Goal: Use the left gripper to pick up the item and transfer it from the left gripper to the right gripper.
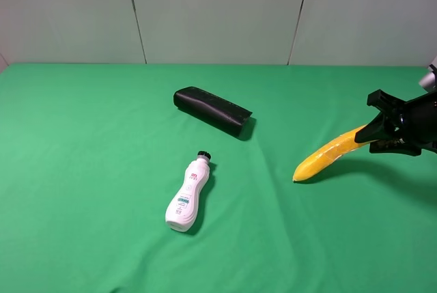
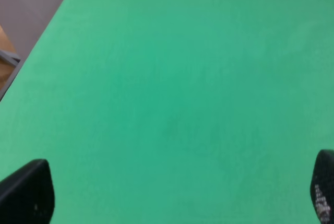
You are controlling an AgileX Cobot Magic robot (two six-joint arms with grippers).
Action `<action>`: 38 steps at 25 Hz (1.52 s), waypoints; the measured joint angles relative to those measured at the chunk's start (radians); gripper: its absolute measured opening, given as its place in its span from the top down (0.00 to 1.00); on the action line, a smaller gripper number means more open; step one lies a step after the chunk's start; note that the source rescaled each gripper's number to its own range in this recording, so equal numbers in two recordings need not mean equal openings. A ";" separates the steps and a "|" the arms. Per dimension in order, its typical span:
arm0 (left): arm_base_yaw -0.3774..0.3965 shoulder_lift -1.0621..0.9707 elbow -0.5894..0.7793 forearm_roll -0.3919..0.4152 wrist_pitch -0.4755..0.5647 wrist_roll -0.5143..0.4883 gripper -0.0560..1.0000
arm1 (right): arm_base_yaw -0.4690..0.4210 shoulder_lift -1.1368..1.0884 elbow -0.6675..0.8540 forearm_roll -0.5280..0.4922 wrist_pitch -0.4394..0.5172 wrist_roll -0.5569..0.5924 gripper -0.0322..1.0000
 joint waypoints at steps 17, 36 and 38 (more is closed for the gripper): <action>0.000 0.000 0.000 0.000 0.000 0.000 0.03 | 0.000 0.008 0.000 -0.052 -0.011 0.030 0.00; 0.000 0.000 0.000 0.000 0.000 0.000 0.03 | 0.000 -0.034 -0.141 -0.134 0.163 0.062 0.00; 0.000 0.000 0.000 0.000 0.000 0.000 0.03 | 0.000 -0.076 -0.151 -0.165 0.164 0.089 0.00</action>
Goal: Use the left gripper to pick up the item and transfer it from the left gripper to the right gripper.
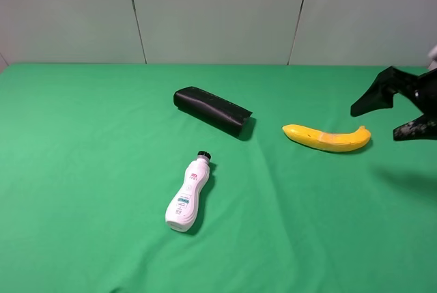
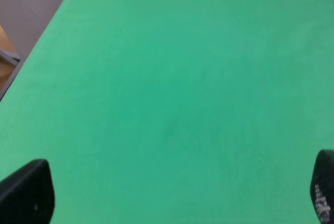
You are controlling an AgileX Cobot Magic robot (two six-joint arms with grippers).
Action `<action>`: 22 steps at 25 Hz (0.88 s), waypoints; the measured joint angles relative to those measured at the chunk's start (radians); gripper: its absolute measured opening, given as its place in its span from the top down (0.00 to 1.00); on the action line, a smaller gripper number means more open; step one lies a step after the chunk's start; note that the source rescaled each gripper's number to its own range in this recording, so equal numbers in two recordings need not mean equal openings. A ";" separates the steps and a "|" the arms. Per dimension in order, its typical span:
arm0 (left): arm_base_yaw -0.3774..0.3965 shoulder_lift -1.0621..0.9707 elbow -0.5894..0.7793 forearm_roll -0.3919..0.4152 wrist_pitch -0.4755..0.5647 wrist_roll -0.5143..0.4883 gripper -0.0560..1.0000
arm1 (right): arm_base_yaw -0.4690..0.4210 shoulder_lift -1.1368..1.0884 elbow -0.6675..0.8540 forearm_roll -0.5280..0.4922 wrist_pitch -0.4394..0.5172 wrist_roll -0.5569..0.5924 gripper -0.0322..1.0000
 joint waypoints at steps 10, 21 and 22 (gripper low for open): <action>0.000 0.000 0.000 0.000 0.000 0.000 0.03 | 0.000 -0.266 -0.003 -0.211 0.058 0.146 0.00; 0.000 0.000 0.000 0.000 0.000 0.000 0.03 | 0.000 -0.589 -0.003 -0.263 0.184 0.186 0.00; 0.000 0.000 0.000 0.000 0.000 0.000 0.03 | 0.000 -0.616 -0.003 -0.279 0.197 0.194 0.00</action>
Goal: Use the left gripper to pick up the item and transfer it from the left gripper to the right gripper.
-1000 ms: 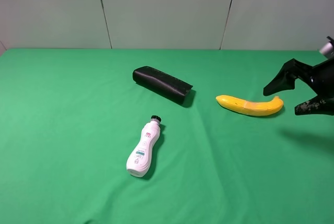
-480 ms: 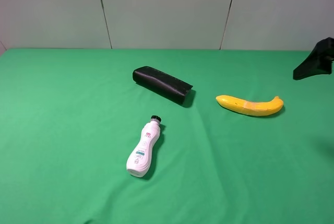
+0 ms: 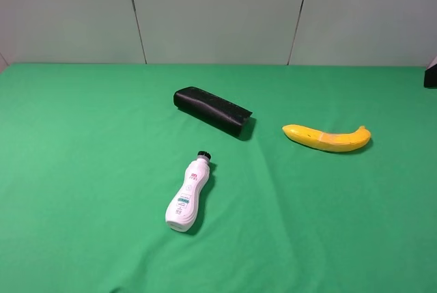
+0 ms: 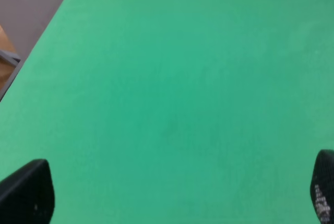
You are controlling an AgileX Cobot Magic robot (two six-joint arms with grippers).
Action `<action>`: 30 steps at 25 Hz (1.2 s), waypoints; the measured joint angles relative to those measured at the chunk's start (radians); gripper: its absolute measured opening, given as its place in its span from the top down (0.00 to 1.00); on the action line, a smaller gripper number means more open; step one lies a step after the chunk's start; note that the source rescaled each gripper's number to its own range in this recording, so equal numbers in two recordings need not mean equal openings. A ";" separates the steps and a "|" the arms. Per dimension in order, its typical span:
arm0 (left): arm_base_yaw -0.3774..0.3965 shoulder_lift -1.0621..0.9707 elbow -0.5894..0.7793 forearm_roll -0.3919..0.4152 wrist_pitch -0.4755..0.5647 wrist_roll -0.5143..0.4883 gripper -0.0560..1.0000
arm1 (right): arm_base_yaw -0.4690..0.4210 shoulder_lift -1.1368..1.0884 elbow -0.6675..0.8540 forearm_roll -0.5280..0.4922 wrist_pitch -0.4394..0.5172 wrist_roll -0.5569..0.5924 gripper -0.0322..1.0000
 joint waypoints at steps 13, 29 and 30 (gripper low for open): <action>0.000 0.000 0.000 0.000 -0.001 0.000 0.03 | 0.090 -0.245 0.000 -0.207 0.089 0.119 0.00; 0.000 0.000 0.000 0.000 -0.001 0.000 0.03 | 0.244 -0.509 0.076 -0.397 0.086 0.222 0.00; 0.000 0.000 0.000 0.000 -0.001 0.000 0.03 | 0.244 -0.532 0.095 -0.397 0.076 0.222 0.00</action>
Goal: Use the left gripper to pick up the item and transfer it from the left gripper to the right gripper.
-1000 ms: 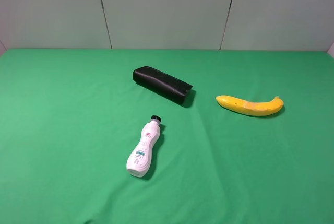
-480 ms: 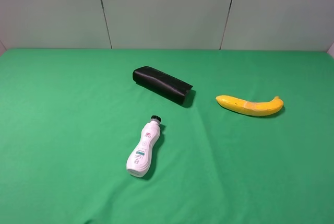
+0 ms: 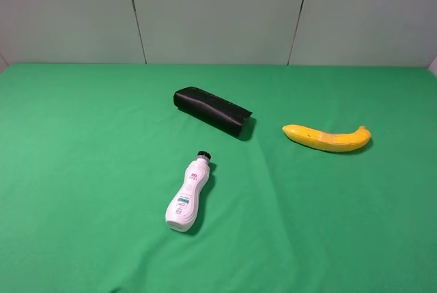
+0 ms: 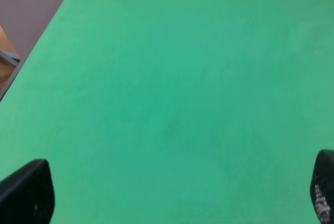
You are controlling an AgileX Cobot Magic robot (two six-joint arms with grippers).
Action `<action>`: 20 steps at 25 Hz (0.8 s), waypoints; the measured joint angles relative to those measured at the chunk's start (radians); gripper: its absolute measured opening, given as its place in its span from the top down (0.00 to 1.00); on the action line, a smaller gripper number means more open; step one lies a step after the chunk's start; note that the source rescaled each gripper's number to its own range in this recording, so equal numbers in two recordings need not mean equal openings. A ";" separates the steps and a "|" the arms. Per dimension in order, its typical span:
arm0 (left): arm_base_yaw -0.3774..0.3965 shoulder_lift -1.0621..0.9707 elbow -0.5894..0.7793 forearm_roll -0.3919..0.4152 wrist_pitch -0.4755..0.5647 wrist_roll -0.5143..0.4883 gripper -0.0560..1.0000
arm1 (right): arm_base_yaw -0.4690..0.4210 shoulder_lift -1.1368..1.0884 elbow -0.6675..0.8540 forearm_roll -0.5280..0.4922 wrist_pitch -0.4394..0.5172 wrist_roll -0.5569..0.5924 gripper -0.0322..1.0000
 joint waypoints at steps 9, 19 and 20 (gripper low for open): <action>0.000 0.000 0.000 0.000 0.000 0.000 0.03 | 0.000 -0.184 0.172 0.000 -0.069 0.011 0.00; 0.000 0.000 0.000 0.000 0.000 0.000 0.03 | 0.000 -0.295 0.238 -0.004 -0.059 0.052 0.00; 0.000 0.000 0.000 0.000 0.000 0.000 0.03 | 0.000 -0.296 0.239 -0.004 -0.060 0.052 0.00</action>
